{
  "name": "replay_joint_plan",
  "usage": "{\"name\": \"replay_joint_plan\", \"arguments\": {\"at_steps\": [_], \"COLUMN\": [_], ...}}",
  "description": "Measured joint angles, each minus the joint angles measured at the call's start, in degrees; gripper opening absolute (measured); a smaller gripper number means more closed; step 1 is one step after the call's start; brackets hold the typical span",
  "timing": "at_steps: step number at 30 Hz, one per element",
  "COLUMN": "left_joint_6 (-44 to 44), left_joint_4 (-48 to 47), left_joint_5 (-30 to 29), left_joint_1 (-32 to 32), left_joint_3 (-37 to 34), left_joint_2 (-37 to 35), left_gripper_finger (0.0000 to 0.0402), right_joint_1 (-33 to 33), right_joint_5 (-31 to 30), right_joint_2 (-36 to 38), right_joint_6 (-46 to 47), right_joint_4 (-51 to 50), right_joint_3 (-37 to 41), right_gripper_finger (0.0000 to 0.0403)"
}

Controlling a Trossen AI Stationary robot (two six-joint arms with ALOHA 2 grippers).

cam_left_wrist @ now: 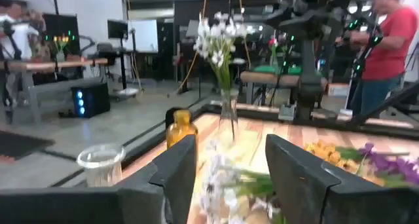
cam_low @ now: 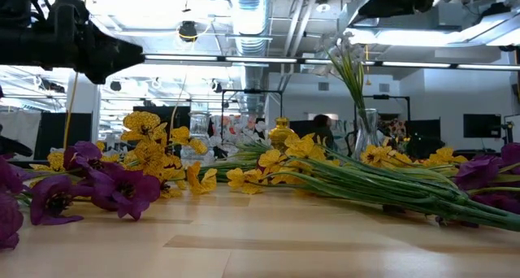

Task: Sort flowers into vase by color
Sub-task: Put the top purple flowers into the yellow vase

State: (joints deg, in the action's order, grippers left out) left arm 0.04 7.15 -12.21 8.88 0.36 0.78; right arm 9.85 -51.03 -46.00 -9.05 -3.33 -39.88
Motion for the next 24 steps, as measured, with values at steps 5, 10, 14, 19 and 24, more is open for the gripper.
{"name": "replay_joint_plan", "arguments": {"at_steps": [5, 10, 14, 19, 24], "left_joint_6": [1.3, 1.7, 2.4, 2.4, 2.3], "left_joint_4": [3.7, 4.2, 3.8, 3.8, 3.7], "left_joint_5": [1.5, 3.0, 3.4, 4.8, 7.5], "left_joint_1": [0.0, 0.0, 0.0, 0.0, -0.1], "left_joint_3": [0.2, 3.3, 6.9, 11.3, 15.9], "left_joint_2": [0.9, 7.4, 16.3, 29.3, 41.4], "left_gripper_finger": [0.0199, 0.0202, 0.0202, 0.0202, 0.0202], "right_joint_1": [2.3, 3.7, 4.0, 4.0, 4.0], "right_joint_5": [0.1, 1.2, 3.4, 5.6, 6.2], "right_joint_2": [-0.1, -0.2, -0.2, -0.2, -0.2], "right_joint_6": [0.0, 1.8, 6.2, 7.6, 7.6], "right_joint_4": [1.8, 2.6, 2.5, 2.4, 1.9], "right_joint_3": [0.0, 0.0, 0.0, 0.0, 0.0], "right_gripper_finger": [0.025, 0.025, 0.025, 0.025, 0.025]}}
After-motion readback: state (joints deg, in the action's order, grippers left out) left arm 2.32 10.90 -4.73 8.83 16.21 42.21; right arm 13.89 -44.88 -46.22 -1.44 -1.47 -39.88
